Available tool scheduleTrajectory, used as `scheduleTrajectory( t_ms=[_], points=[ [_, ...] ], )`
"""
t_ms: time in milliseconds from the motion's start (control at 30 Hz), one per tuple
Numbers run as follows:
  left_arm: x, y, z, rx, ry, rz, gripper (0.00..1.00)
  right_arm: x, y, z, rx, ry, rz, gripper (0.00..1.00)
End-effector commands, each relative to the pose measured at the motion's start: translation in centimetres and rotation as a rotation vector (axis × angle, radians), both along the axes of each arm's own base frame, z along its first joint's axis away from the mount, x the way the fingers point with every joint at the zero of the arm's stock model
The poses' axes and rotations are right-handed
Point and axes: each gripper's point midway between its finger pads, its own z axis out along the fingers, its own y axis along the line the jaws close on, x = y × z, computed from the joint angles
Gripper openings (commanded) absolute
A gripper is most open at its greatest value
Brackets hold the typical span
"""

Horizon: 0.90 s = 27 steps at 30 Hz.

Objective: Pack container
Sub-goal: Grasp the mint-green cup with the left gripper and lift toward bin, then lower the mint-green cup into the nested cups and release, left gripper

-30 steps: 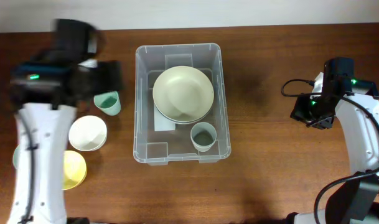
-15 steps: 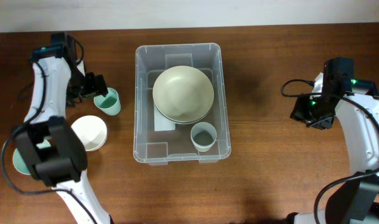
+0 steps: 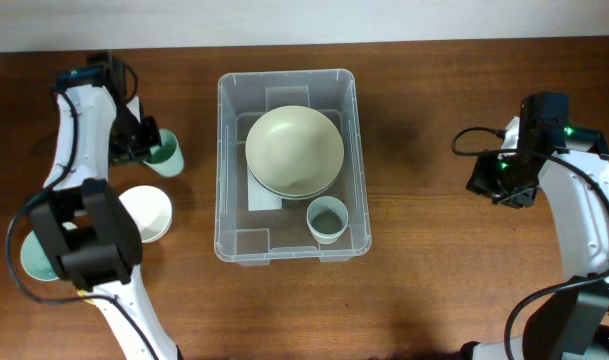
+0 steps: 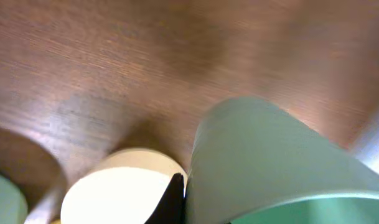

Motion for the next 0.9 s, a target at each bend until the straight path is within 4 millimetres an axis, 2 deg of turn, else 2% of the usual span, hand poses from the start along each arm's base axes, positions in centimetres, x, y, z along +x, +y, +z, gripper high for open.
scheduleTrajectory(
  t_ms=[0, 33, 67, 100, 133, 167, 233, 267, 300, 400, 500, 567, 733, 867],
  points=[
    [0.3, -6.4, 12.5, -0.1, -0.309, -0.122, 0.01, 0.0, 0.3, 0.1, 0.002, -0.006, 0.013, 0.47],
    [-0.4, -8.7, 14.9, -0.109, -0.367, -0.177, 0.01, 0.0, 0.3, 0.1, 0.003, -0.006, 0.013, 0.47],
    [-0.9, -10.5, 16.3, -0.112, -0.403, -0.221, 0.01, 0.0, 0.3, 0.1, 0.003, -0.006, 0.013, 0.46],
    [-1.6, -12.5, 17.7, -0.116, -0.439, -0.272, 0.01, 0.0, 0.3, 0.1, 0.003, -0.006, 0.013, 0.47],
    [-2.5, -15.5, 19.1, -0.128, -0.472, -0.348, 0.01, 0.0, 0.3, 0.1, 0.003, -0.006, 0.013, 0.47],
    [-3.3, -17.7, 19.7, -0.141, -0.488, -0.405, 0.0, 0.0, 0.3, 0.1, 0.003, -0.006, 0.013, 0.47],
    [-4.8, -22.2, 20.0, -0.171, -0.491, -0.519, 0.01, 0.0, 0.3, 0.1, 0.003, -0.005, 0.013, 0.47],
    [-5.3, -23.5, 19.9, -0.179, -0.487, -0.552, 0.01, 0.0, 0.3, 0.1, 0.003, -0.005, 0.013, 0.47],
    [-6.3, -26.1, 19.5, -0.194, -0.472, -0.617, 0.01, 0.0, 0.3, 0.1, 0.003, -0.005, 0.013, 0.47],
    [-8.6, -30.9, 17.5, -0.18, -0.416, -0.75, 0.01, 0.0, 0.3, 0.1, 0.003, -0.005, 0.013, 0.47],
    [-10.0, -33.6, 15.2, -0.162, -0.348, -0.82, 0.01, 0.0, 0.3, 0.1, 0.003, -0.005, 0.013, 0.47],
    [-10.6, -34.3, 13.7, -0.157, -0.292, -0.808, 0.01, 0.0, 0.3, 0.1, 0.003, -0.005, 0.013, 0.47],
    [-11.8, -33.6, 10.1, -0.114, -0.12, -0.753, 0.01, 0.0, 0.3, 0.1, 0.003, -0.005, 0.013, 0.47],
    [-12.3, -32.9, 8.8, -0.081, -0.05, -0.73, 0.01, 0.0, 0.3, 0.1, 0.003, -0.005, 0.013, 0.47]
  ],
)
